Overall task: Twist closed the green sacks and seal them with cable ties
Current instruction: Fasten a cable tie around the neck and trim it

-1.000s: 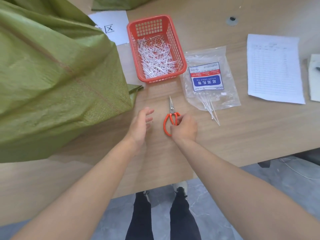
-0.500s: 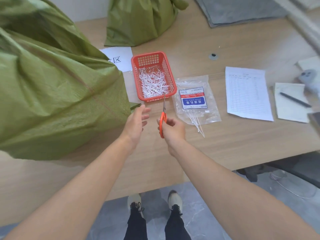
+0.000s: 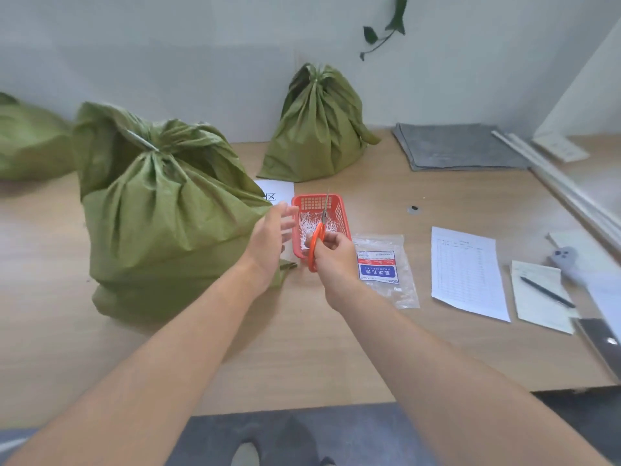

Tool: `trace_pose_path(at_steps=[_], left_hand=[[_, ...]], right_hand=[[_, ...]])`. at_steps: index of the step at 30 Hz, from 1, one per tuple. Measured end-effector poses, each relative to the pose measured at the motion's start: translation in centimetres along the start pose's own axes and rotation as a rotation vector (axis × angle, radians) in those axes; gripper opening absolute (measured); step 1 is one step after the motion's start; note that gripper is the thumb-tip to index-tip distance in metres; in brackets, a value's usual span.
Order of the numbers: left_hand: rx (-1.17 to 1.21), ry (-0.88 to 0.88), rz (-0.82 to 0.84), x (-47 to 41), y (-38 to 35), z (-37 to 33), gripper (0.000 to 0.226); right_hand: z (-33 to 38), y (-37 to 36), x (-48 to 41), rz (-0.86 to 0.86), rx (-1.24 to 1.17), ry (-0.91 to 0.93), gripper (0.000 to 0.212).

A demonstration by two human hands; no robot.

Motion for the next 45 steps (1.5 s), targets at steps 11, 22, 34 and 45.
trace_pose_path(at_steps=[11, 22, 34, 45], left_hand=[[0.017, -0.244, -0.093, 3.7, 3.4, -8.2, 0.044], [0.089, -0.327, -0.18, 4.6, 9.6, -12.5, 0.049], [0.112, -0.45, -0.297, -0.8, 19.0, -16.8, 0.02], [-0.297, -0.555, -0.39, -6.7, 21.9, -17.4, 0.023]], right_hand=[[9.2, -2.9, 3.7, 0.089, 0.044, 0.198, 0.022], [13.4, -9.1, 5.8, 0.184, 0.119, 0.311, 0.028], [15.3, -16.7, 3.8, 0.144, 0.212, 0.386, 0.034], [14.3, -20.0, -0.5, 0.145, 0.292, 0.379, 0.033]])
Point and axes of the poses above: each hand's wrist, its own x-axis away from the middle knuckle, its own y-axis out of the back of the hand, z = x × y, the point moved 4 cm from there along -x, towards the middle knuckle, and after that the axes turned 15 degrees about x, right-handed, at the moved point
